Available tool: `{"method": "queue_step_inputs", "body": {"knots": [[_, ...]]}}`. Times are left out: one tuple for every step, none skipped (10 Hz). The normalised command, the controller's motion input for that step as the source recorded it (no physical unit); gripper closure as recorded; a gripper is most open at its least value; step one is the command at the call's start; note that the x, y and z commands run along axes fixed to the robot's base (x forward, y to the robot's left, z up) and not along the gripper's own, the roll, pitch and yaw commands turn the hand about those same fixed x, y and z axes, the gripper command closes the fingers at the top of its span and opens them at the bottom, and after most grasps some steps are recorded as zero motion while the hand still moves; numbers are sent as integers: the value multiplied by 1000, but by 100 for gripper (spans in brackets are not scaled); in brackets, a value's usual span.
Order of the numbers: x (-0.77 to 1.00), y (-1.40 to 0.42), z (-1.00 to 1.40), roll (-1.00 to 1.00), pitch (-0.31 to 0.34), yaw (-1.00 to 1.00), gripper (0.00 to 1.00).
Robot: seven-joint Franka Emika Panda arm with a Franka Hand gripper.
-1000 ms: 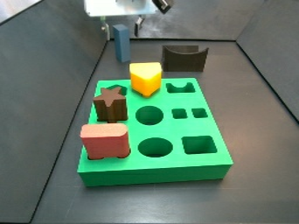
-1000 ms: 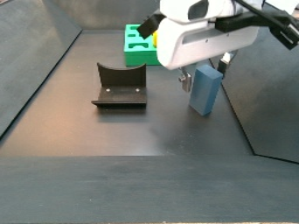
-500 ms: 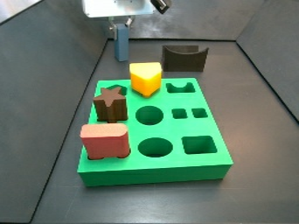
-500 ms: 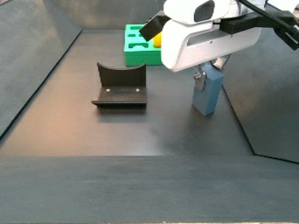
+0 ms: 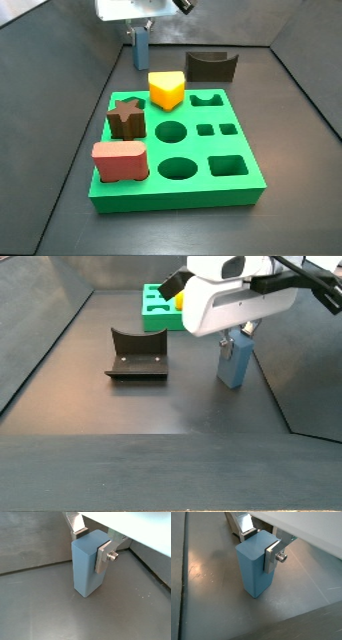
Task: Pick up the rectangle object. Move up. Move to above the board. Insert the rectangle object.
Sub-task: Pick up the rectangle object, then move up.
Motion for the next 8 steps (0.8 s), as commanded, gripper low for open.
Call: {"method": "queue_step_inputs", "body": {"knots": [[0, 0, 0, 0, 0, 0, 100], [0, 0, 0, 0, 0, 0, 100], [0, 0, 833, 0, 0, 0, 100], [49, 46, 823, 7, -5, 26, 100], [25, 45, 722, 6, 34, 23, 100], [10, 32, 585, 12, 57, 10, 100], [5, 20, 380, 25, 66, -2, 100], [5, 16, 220, 34, 73, -7, 100]]}}
